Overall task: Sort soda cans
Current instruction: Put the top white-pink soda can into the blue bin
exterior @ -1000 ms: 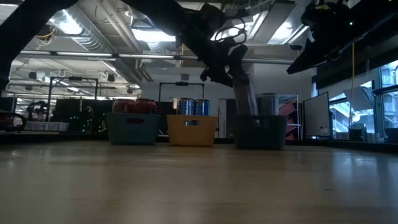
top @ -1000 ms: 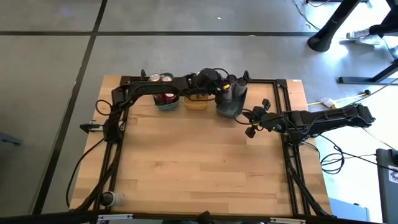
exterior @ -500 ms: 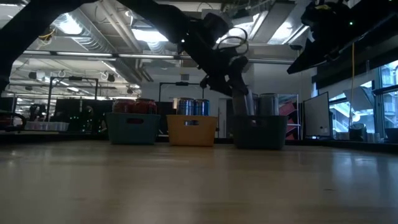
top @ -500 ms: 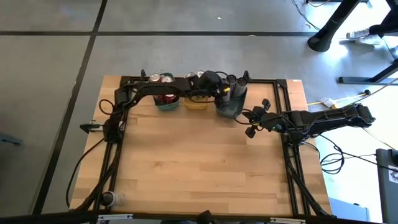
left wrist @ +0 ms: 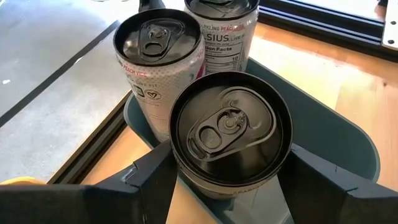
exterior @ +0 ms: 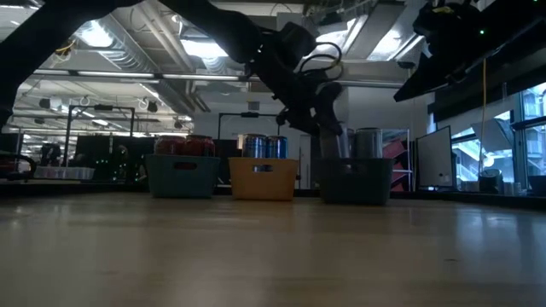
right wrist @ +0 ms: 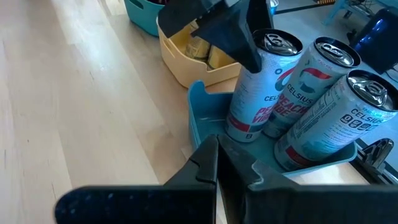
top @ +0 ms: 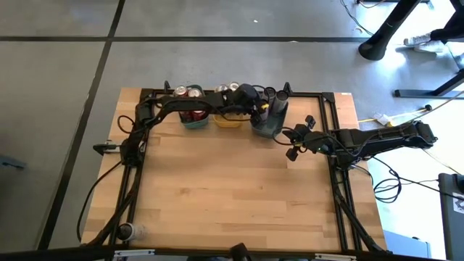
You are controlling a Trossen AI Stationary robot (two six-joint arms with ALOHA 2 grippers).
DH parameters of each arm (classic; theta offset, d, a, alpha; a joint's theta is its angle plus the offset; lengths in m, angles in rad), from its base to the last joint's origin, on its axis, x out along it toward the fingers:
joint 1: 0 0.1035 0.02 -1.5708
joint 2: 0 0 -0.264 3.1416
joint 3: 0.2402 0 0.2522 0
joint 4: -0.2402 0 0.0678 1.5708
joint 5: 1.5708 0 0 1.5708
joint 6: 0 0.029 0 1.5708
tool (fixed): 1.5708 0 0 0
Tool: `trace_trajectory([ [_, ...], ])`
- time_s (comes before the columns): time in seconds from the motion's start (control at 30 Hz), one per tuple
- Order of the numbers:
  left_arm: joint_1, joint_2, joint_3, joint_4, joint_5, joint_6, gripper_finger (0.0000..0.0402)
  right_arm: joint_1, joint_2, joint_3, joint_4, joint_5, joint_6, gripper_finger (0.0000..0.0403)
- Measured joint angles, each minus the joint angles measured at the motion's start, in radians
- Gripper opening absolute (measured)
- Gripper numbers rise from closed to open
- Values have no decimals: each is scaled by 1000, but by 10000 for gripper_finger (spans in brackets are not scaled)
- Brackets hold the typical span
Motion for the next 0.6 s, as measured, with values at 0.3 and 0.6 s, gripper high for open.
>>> trace_trajectory([
  [0.3, 8, -2, -2, 0, -5, -4, 290, -1, 0, 0, -1, 0, 0, 5],
  [0.6, 7, -14, -2, -5, -6, 2, 346, -1, 0, 0, -1, 0, -1, 5],
])
